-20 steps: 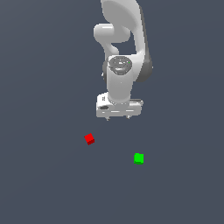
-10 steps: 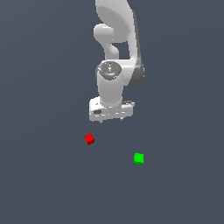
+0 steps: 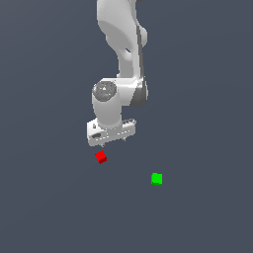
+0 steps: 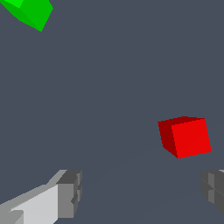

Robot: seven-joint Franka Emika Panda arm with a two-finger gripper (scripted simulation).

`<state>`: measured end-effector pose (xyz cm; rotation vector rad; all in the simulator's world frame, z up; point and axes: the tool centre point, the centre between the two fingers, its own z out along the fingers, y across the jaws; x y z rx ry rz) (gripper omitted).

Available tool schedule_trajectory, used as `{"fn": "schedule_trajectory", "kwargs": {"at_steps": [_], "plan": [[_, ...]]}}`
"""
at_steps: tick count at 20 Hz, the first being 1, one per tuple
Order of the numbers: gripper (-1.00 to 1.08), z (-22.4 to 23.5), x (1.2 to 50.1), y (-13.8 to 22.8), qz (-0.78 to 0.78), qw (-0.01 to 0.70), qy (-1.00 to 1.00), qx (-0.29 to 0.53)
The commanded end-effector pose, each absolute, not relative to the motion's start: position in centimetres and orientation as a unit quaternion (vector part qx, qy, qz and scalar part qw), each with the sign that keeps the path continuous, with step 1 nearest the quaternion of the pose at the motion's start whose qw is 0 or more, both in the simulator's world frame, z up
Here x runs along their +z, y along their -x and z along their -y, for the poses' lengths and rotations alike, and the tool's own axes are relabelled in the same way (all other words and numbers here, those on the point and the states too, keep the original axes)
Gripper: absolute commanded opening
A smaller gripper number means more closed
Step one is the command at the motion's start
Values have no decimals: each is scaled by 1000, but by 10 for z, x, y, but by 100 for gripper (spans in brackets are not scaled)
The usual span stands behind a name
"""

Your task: Stack the red cube on top of the green cube.

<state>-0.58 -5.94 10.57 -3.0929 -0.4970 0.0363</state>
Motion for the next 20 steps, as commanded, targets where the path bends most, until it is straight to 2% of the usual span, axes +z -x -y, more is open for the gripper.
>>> {"fn": "schedule_trajectory", "kwargs": {"at_steps": [1, 10, 20], "plan": [[100, 74, 98, 0, 181, 3, 983, 9], [100, 112, 77, -19, 240, 1, 971, 3], [100, 124, 70, -30, 262, 0, 965, 0]]}}
